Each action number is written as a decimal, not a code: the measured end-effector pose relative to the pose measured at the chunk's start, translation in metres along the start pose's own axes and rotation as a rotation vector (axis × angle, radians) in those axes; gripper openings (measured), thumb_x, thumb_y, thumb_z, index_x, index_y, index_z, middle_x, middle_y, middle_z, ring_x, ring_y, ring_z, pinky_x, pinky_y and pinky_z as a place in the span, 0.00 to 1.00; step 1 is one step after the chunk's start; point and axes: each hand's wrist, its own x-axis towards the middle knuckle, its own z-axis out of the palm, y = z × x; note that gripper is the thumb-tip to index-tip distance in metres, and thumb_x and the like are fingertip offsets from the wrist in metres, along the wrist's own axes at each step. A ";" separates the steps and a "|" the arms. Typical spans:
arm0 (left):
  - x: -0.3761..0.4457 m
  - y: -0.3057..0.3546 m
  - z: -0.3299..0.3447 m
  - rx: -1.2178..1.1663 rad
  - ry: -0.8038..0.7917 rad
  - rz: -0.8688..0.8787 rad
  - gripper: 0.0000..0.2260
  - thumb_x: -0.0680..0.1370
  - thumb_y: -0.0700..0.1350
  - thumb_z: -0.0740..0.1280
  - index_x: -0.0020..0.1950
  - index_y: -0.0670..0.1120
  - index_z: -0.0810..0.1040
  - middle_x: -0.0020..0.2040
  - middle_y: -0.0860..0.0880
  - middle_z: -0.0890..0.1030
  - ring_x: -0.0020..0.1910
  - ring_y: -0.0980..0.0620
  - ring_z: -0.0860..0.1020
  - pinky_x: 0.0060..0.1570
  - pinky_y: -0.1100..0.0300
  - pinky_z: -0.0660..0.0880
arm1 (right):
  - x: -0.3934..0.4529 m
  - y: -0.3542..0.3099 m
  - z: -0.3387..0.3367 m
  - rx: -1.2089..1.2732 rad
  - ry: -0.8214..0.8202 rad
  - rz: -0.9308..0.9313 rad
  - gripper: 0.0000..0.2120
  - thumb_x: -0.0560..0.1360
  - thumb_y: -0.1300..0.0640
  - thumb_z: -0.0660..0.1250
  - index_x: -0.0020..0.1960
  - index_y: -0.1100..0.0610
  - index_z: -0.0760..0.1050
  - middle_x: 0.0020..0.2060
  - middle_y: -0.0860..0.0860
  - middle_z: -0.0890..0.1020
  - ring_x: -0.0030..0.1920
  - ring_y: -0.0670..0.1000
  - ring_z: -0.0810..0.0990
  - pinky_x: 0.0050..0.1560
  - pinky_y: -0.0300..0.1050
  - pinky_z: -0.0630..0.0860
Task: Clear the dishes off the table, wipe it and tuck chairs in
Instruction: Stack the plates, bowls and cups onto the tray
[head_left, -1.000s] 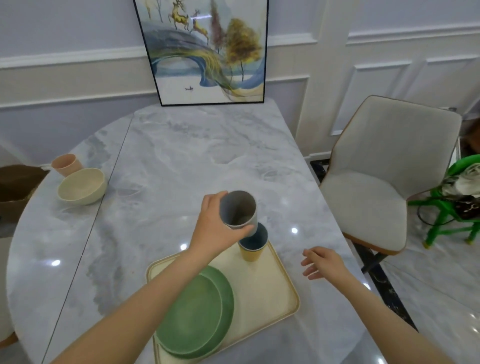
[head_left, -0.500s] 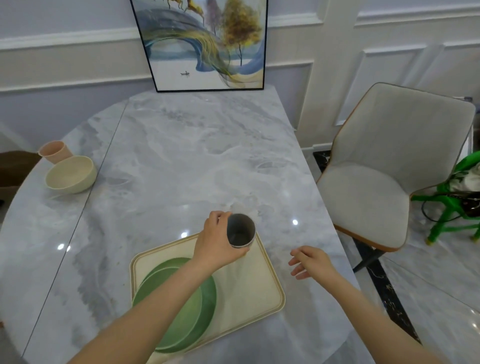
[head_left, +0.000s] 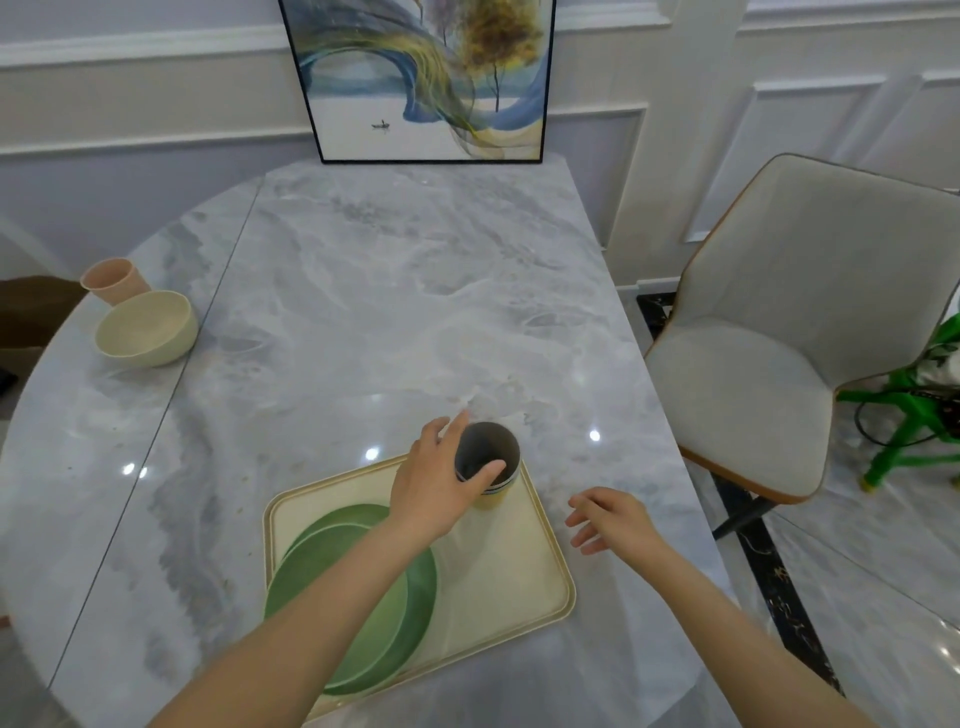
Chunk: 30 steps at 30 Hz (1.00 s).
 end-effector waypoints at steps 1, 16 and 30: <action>0.000 -0.001 -0.005 -0.027 0.030 0.000 0.33 0.74 0.64 0.61 0.75 0.56 0.56 0.73 0.52 0.61 0.68 0.51 0.67 0.57 0.54 0.73 | 0.000 -0.001 0.002 -0.016 0.004 -0.007 0.07 0.78 0.58 0.62 0.46 0.58 0.77 0.41 0.56 0.83 0.35 0.54 0.82 0.35 0.44 0.81; -0.086 -0.225 -0.054 -0.232 0.307 -0.887 0.11 0.78 0.45 0.64 0.53 0.39 0.81 0.51 0.36 0.82 0.53 0.37 0.78 0.56 0.50 0.72 | 0.029 -0.014 0.053 -0.564 0.117 -0.040 0.07 0.75 0.59 0.63 0.44 0.62 0.76 0.38 0.57 0.79 0.43 0.58 0.78 0.46 0.47 0.73; -0.112 -0.223 -0.024 -0.458 0.169 -0.842 0.10 0.71 0.35 0.71 0.29 0.42 0.79 0.19 0.51 0.76 0.21 0.55 0.76 0.25 0.66 0.74 | 0.048 0.000 0.071 -0.658 0.173 -0.083 0.16 0.73 0.65 0.59 0.29 0.57 0.61 0.26 0.51 0.65 0.28 0.48 0.62 0.28 0.41 0.58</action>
